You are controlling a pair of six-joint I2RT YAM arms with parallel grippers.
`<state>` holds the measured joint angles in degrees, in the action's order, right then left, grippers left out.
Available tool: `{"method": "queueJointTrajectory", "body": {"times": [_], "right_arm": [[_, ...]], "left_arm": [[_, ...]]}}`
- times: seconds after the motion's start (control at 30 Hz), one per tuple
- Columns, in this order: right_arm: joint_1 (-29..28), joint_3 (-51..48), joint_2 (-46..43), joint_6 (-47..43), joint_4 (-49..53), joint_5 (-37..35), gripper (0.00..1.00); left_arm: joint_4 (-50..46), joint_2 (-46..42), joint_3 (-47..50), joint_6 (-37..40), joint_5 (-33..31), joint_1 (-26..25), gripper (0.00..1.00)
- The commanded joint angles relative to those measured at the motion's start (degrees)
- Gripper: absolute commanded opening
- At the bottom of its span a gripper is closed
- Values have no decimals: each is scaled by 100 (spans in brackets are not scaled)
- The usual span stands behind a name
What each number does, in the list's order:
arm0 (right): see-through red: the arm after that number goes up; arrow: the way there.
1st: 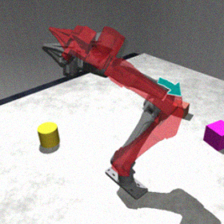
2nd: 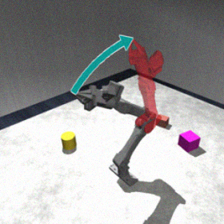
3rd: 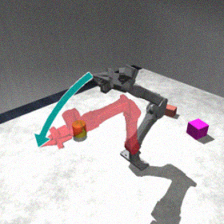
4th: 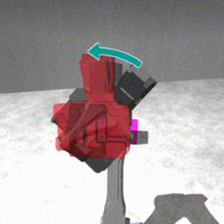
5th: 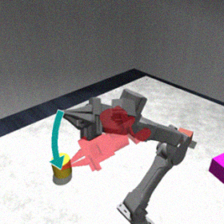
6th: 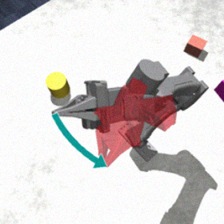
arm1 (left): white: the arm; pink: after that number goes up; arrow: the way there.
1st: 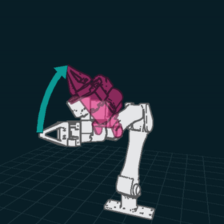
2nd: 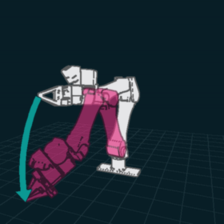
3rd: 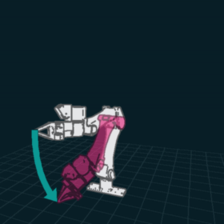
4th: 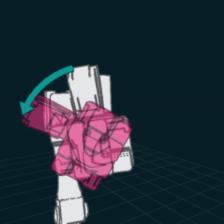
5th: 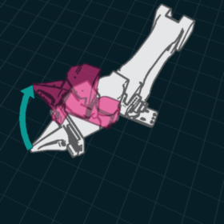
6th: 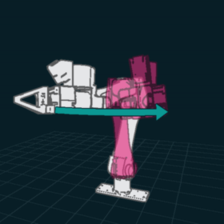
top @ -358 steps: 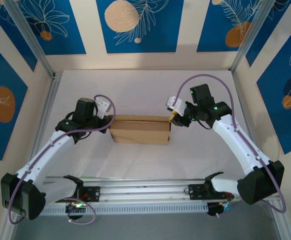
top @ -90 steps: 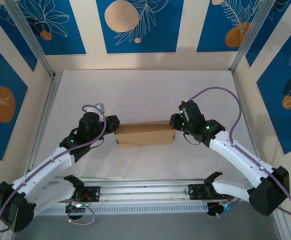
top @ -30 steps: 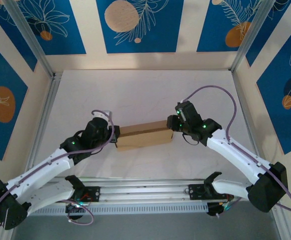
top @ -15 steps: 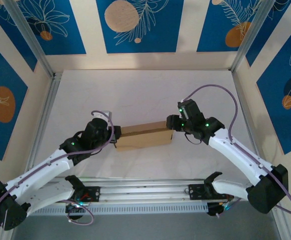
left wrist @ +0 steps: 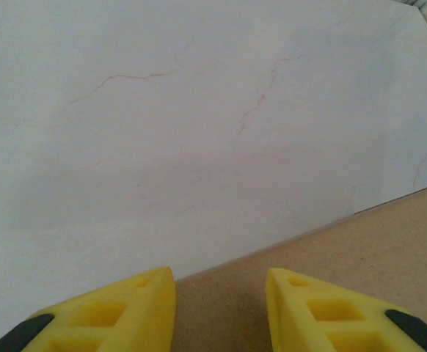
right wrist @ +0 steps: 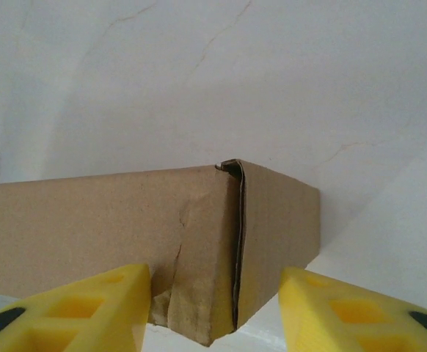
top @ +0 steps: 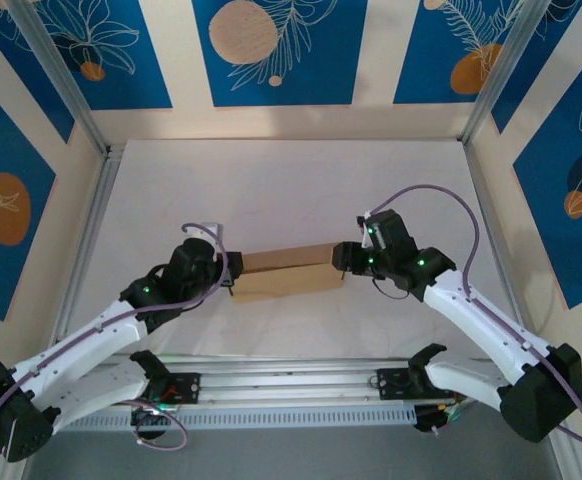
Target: Fold the paper box
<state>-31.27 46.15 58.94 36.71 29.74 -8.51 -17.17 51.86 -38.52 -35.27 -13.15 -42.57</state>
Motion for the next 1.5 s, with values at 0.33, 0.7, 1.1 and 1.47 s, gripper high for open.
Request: {"method": "queueJointTrajectory", "body": {"times": [0.33,0.7,1.1,1.47], "right_arm": [[-62,-493,206,579,832,-300,46],[24,-570,315,943,479,88,46],[-109,-926,-365,1671,40,-197,46],[-196,-907,-306,1642,-12,-278,46]], "left_arm": [[-706,-466,1146,-869,442,-43,37],[-374,-707,1588,-678,238,-43,47],[-426,-712,486,178,-138,-7,73],[-839,-1440,548,-180,473,0,77]]}}
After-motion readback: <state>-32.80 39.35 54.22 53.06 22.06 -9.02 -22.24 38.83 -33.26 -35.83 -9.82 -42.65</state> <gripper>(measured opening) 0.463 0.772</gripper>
